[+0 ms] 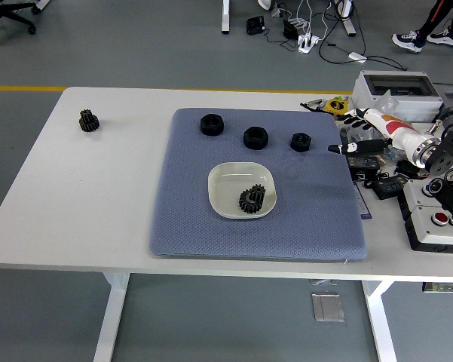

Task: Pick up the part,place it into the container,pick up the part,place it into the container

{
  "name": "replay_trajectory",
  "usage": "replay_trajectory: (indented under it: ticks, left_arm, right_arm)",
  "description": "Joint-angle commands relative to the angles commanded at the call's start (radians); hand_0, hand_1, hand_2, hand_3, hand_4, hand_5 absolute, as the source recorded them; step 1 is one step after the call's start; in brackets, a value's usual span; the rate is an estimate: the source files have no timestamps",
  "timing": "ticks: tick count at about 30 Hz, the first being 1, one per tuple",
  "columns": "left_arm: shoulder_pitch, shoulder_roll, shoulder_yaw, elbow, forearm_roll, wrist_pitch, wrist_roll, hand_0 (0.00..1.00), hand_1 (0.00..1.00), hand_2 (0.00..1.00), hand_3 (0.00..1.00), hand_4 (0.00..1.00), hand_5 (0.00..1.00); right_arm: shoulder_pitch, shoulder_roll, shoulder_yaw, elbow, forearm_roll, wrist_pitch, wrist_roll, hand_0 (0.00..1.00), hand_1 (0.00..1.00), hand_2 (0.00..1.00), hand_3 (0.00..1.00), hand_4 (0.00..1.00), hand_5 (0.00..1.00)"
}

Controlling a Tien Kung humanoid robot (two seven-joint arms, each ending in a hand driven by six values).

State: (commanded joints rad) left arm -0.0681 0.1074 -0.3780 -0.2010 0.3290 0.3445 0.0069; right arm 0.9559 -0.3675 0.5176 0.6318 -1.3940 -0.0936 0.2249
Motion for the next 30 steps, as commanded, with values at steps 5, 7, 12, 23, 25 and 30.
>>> replay_trajectory:
  ticks: [5, 7, 12, 23, 25, 30]
  left_arm:
    - [-0.002, 0.000, -0.001, 0.001, 0.002, -0.001, 0.000, 0.655, 0.675, 0.681, 0.577, 0.655, 0.581]
    - [-0.002, -0.001, -0.003, 0.001, 0.003, -0.002, 0.000, 0.654, 0.675, 0.678, 0.576, 0.658, 0.583]
    - [-0.002, -0.003, -0.002, 0.000, 0.002, -0.003, 0.001, 0.655, 0.675, 0.678, 0.577, 0.657, 0.580]
    - [-0.007, -0.007, -0.007, 0.000, 0.019, -0.004, 0.004, 0.654, 0.675, 0.677, 0.577, 0.658, 0.581]
    - [-0.010, -0.007, -0.002, 0.001, 0.012, -0.005, -0.001, 0.654, 0.675, 0.677, 0.577, 0.658, 0.582]
    - [-0.018, -0.009, -0.004, 0.002, 0.012, -0.004, -0.002, 0.654, 0.673, 0.677, 0.578, 0.658, 0.580]
  right_arm:
    - [-0.055, -0.046, 0.062, 0.093, 0.026, -0.098, -0.090, 0.772, 0.763, 0.790, 0.815, 0.998, 0.626]
    - [-0.082, -0.065, 0.077, 0.142, 0.087, -0.125, -0.130, 0.770, 0.767, 0.797, 0.809, 0.972, 0.603]
    - [-0.166, -0.100, 0.149, 0.272, 0.290, -0.201, -0.142, 0.785, 0.789, 0.834, 0.831, 0.998, 0.612]
    - [-0.349, -0.172, 0.316, 0.509, 0.752, -0.205, -0.010, 0.770, 0.772, 0.825, 0.824, 0.998, 0.618]
    - [-0.392, -0.182, 0.370, 0.541, 0.836, -0.188, 0.012, 0.767, 0.771, 0.820, 0.825, 0.998, 0.630]
    - [-0.462, -0.187, 0.480, 0.588, 1.027, -0.174, 0.035, 0.768, 0.770, 0.817, 0.823, 0.998, 0.631]
